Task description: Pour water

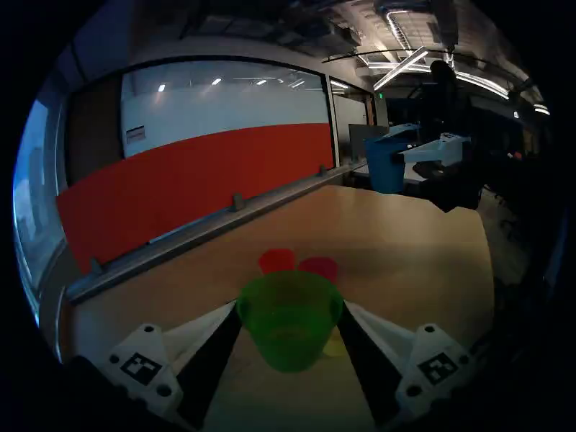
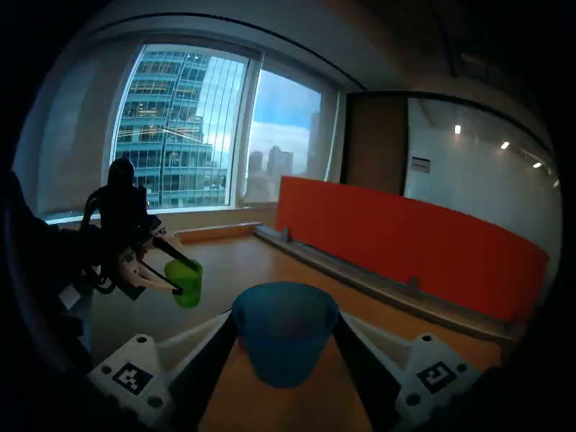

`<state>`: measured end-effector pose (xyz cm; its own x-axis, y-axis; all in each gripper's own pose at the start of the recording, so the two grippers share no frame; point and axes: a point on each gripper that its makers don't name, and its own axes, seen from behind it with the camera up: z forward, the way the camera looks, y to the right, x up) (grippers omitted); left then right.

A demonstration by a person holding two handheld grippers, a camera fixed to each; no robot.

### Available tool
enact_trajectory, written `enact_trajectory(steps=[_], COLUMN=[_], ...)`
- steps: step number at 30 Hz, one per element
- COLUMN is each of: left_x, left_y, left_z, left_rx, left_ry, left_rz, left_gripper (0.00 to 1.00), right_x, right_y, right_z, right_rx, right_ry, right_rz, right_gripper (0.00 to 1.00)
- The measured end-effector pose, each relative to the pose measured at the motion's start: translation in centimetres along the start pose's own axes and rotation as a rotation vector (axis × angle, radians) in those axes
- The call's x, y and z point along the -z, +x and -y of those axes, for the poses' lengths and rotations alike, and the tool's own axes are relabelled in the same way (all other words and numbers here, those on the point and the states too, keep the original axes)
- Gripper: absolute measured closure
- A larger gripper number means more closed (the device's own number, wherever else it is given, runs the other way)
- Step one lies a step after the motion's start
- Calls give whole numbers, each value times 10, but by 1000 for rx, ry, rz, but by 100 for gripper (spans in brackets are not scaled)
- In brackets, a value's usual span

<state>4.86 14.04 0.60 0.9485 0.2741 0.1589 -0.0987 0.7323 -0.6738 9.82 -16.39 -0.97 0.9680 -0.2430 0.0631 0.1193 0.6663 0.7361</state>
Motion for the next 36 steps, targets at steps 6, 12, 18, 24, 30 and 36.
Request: enact_trajectory(steps=[6,12,18,24,30,36], left_x=[-2,-4,-6,-9,-11,-16], left_y=[-12,-23,-33,-42,-52,-63], left_z=[3,1,1,1,0,1], left_rx=[17,14,17,21,26,24], left_ry=[-3,-12,-20,-24,-34,-41], left_rz=[32,66,95,118,149,183], left_gripper=[12,12,12,12,12,12], right_x=[-2,-5,-8,-11,-13,-16], right_y=[-22,-45,-64,-80,-97,-114], right_z=[3,5,9,9,10,11], right_rx=[1,-2,-10,-24,-42,-47], right_ry=[19,38,59,64,73,79], right_rz=[50,104,148,180,215,248], right_gripper=[8,8,8,8,8,8])
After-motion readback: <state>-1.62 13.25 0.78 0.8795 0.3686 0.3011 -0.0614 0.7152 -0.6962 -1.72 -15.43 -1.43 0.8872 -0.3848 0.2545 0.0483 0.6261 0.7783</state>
